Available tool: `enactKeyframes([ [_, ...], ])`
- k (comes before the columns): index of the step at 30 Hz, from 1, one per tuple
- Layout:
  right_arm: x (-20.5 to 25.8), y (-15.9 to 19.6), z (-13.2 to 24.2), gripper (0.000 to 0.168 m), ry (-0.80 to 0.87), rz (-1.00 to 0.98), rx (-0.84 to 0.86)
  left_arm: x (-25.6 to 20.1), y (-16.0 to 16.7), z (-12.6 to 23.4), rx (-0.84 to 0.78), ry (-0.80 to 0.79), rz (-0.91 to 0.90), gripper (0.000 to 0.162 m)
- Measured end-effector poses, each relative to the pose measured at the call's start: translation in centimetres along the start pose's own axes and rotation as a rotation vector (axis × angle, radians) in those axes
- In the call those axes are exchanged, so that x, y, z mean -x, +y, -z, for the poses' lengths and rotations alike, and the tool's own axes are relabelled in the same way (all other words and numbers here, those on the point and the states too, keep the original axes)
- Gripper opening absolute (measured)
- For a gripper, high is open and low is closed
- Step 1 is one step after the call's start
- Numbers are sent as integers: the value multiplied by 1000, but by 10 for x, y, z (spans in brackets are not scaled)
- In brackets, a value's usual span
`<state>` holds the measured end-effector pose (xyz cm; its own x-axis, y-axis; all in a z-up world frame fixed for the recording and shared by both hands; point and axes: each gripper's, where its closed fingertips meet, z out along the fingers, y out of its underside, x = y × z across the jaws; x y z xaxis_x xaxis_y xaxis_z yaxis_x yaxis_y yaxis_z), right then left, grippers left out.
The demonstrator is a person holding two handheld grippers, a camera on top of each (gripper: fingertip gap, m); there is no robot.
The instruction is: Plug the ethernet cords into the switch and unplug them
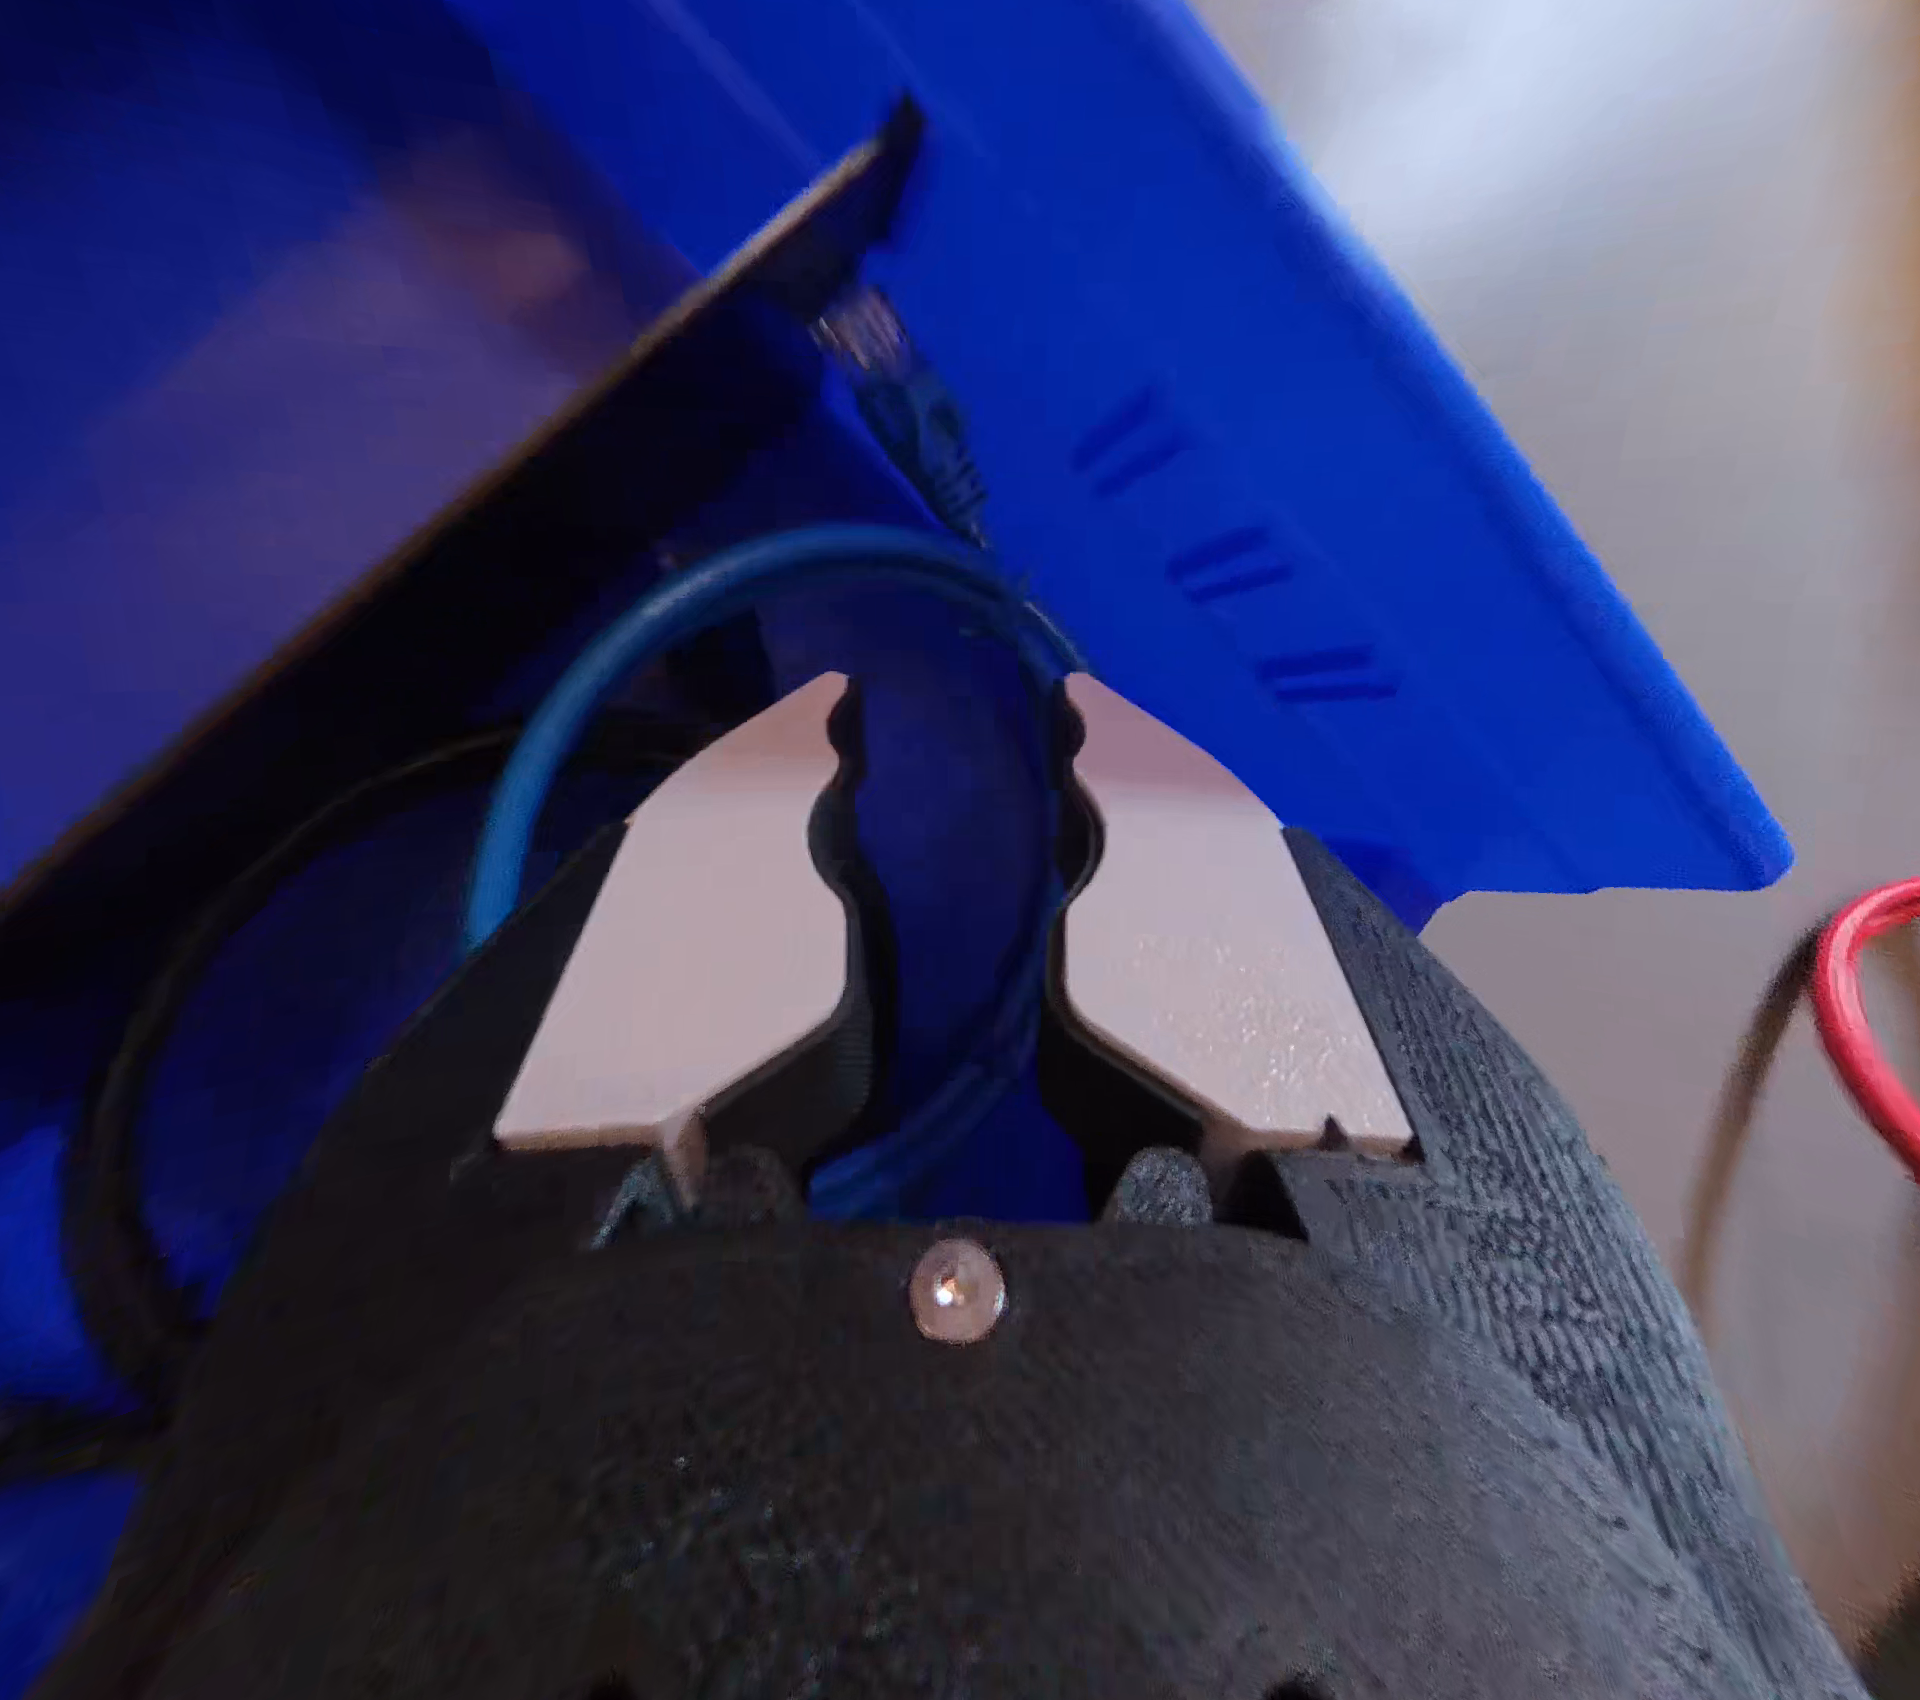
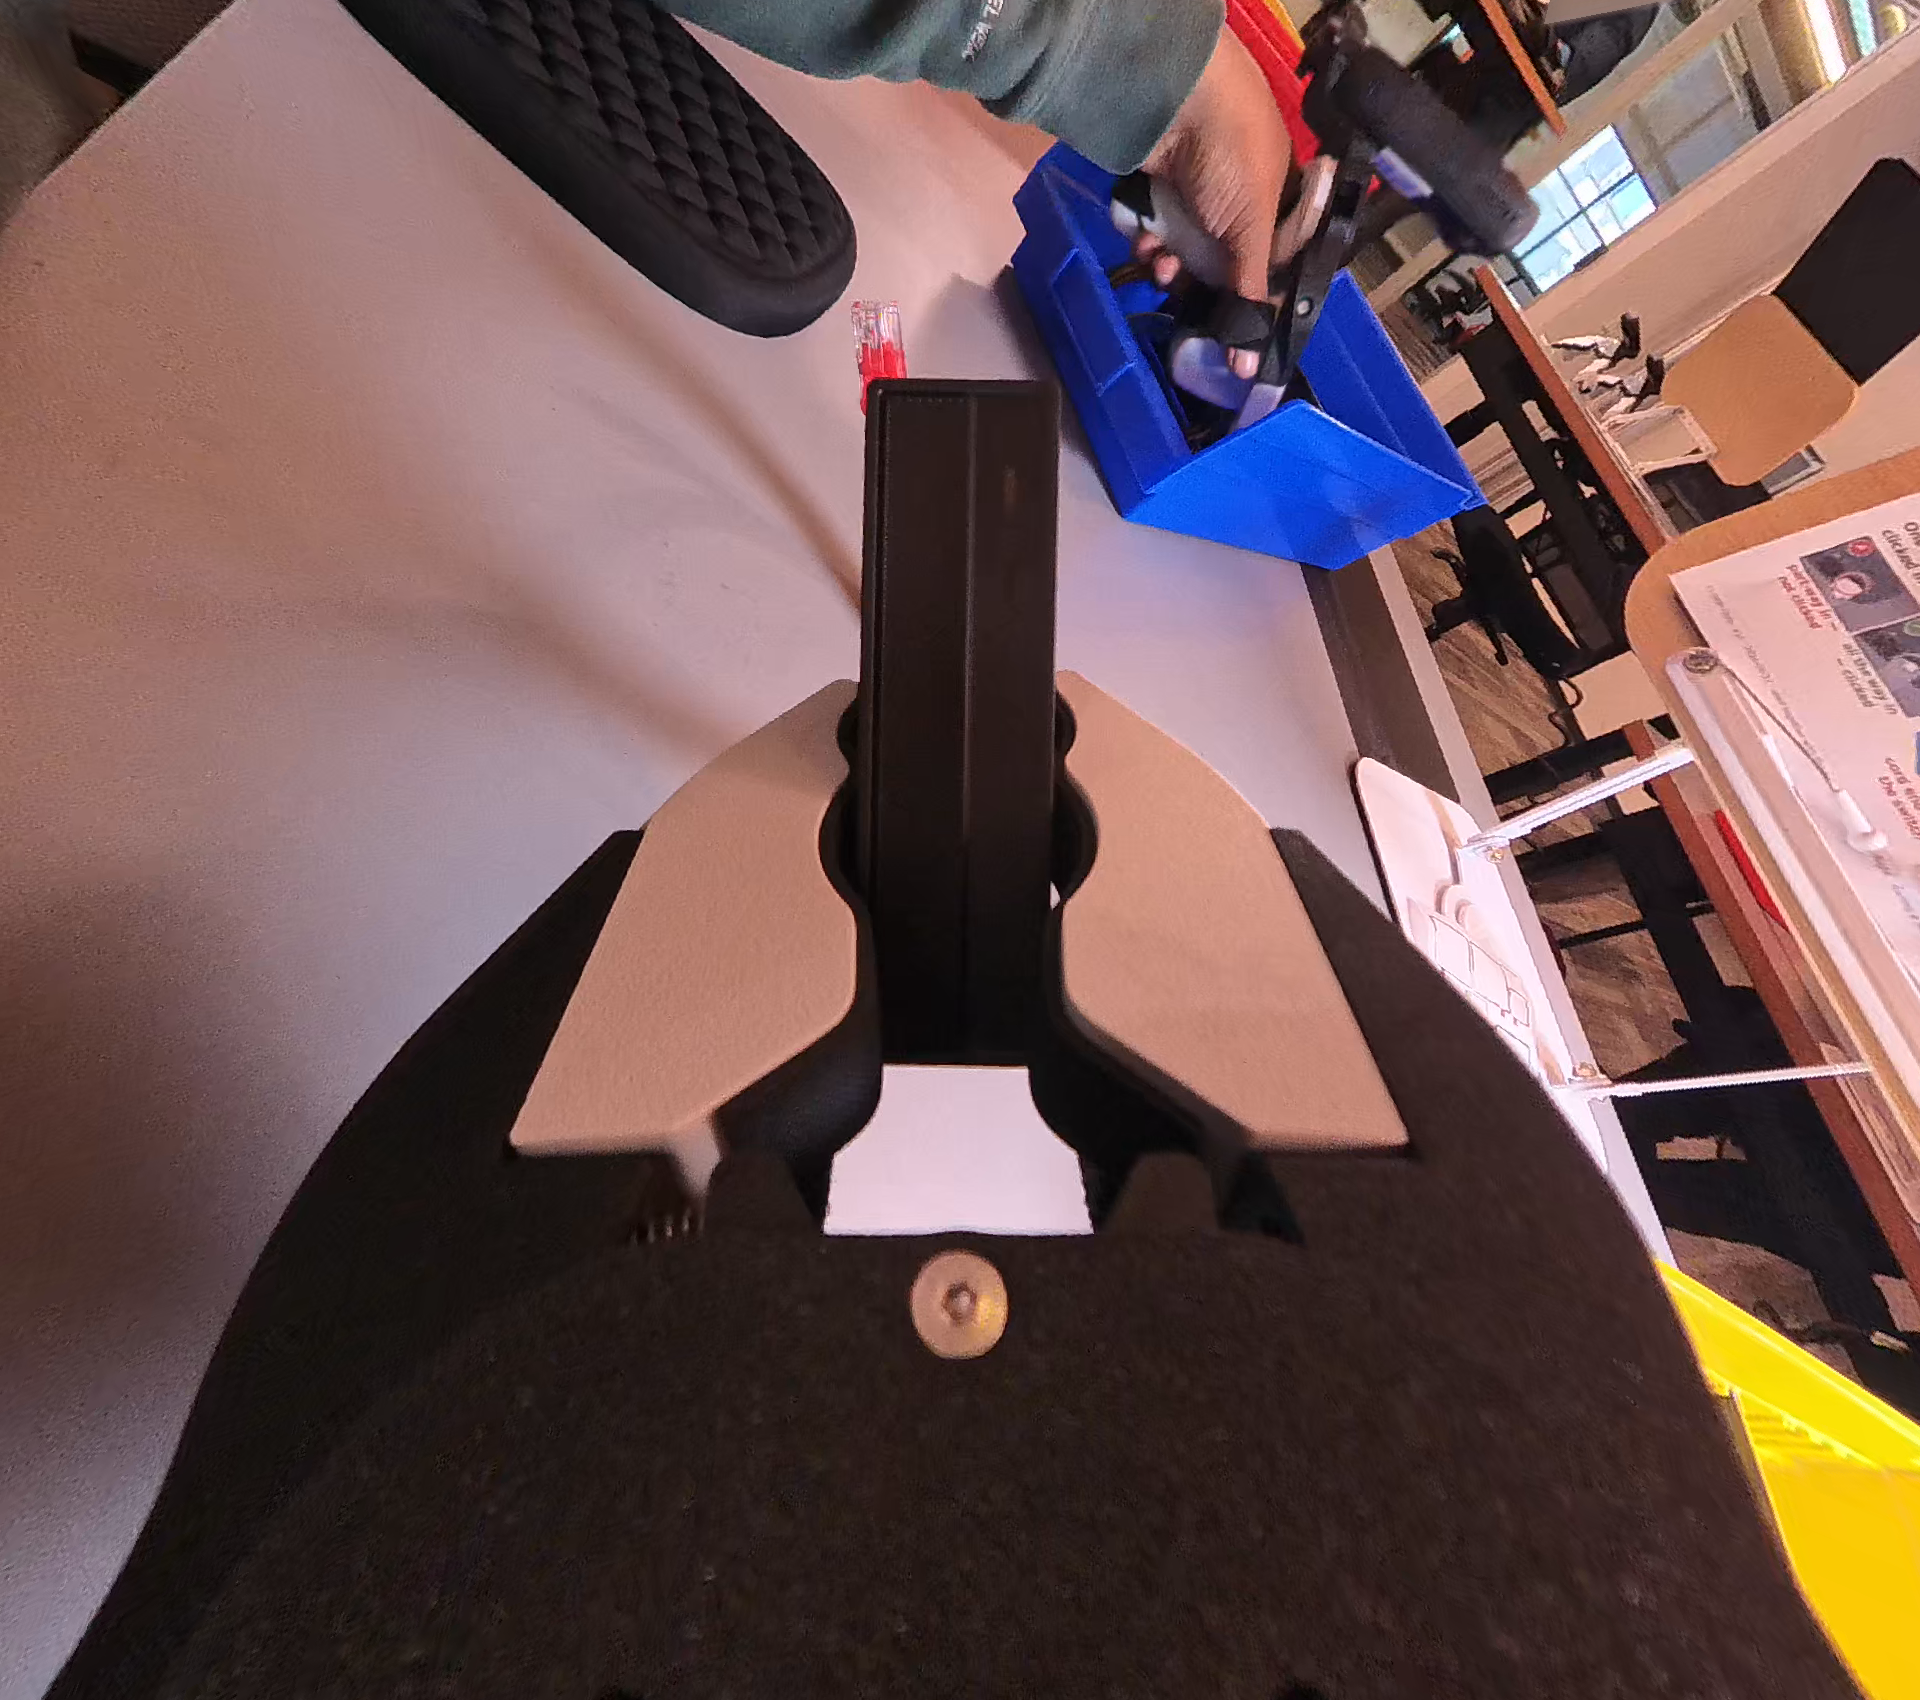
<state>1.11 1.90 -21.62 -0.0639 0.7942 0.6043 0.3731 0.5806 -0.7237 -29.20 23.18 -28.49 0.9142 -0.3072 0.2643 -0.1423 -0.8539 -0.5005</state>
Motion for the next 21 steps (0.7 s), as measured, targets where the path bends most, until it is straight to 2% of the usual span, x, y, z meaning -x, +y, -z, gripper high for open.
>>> enactKeyframes([
  [1,0,0,0,30,-1,-1,0,-4,4,-4,16,37,44,41],
  [3,0,-1,-1,30,-3,-10,-6,-11,2,-11,-1,110,122,45],
  [5,-1,0,-1,30,-6,-19,-10,-13,2,-18,5,152,172,38],
  [6,-1,0,0,30,-6,-21,-10,-20,1,-18,7,209,169,24],
  [7,-1,0,0,30,-5,-22,-9,-27,2,-18,22,262,172,16],
  [11,-2,0,1,30,0,-17,-8,-32,4,-14,48,309,125,13],
  [14,-4,0,2,30,11,-12,-10,-31,-6,14,-36,256,61,12],
  [16,-7,-2,4,30,27,-3,-24,-40,-13,45,-89,205,-18,12],
  [19,-11,-6,6,30,50,10,-55,-87,-8,93,-106,213,-174,10],
  [21,-11,-10,6,30,61,28,-72,-132,18,104,-26,282,-278,10],
])
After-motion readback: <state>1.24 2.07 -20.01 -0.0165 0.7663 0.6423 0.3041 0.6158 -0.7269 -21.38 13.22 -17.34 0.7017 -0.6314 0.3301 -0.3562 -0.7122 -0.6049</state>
